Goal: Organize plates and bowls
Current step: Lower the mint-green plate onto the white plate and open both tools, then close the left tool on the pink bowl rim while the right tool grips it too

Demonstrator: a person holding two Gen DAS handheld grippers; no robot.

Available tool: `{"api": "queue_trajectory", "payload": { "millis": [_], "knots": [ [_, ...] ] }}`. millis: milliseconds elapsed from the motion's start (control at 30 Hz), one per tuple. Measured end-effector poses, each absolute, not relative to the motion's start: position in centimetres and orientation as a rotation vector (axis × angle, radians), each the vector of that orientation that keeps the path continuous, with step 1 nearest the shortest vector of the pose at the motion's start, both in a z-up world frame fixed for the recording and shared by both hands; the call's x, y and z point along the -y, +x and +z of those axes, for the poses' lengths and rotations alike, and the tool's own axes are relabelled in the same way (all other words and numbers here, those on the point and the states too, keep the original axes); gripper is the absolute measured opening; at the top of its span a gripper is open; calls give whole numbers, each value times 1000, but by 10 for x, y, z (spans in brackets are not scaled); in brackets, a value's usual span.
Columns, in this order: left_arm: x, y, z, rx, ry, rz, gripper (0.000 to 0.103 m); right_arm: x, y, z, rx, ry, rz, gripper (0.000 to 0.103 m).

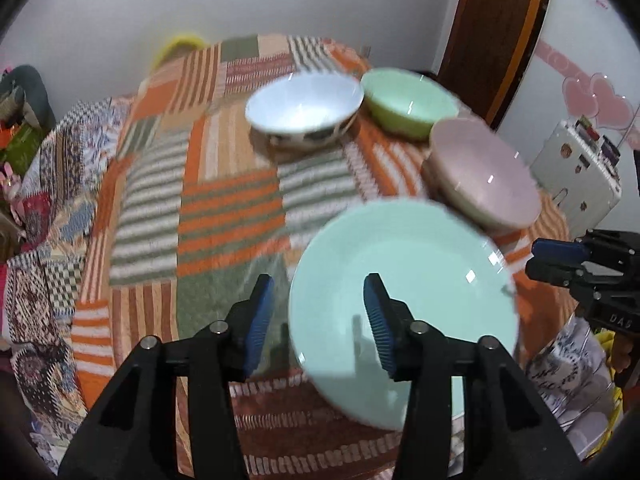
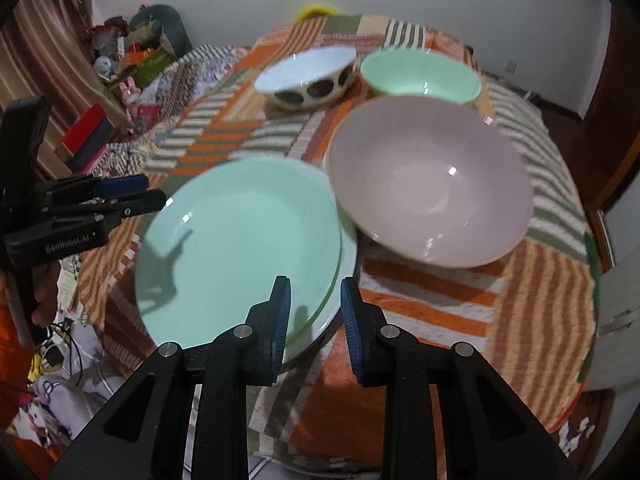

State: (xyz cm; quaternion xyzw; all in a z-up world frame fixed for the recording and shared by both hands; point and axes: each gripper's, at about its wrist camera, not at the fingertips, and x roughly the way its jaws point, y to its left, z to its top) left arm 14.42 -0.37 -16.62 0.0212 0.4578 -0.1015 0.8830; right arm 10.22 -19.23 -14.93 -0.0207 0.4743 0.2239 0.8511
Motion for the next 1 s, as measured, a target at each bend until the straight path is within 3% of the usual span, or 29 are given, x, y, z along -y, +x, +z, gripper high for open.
{"api": "queue_trajectory", "payload": {
  "millis": [67,267,400,833,1000],
  "knots": [
    [12,147,-152,-922,47,-219,53,200,102,-141,-966,-31,463,27],
    [44,165,-126,-866,40,-256,69,236,111,-116,-856,28,388,47],
    [65,182,-126,-878,27,-280,72,261,122,-112,-819,54,321,54],
    [116,244,-178,-996,28,-345,71,305,161,-156,-907,137,234,56],
    [128,256,-196,-1042,35,-381,50,307,169,-174,-950,173,267,54]
  ]
}}
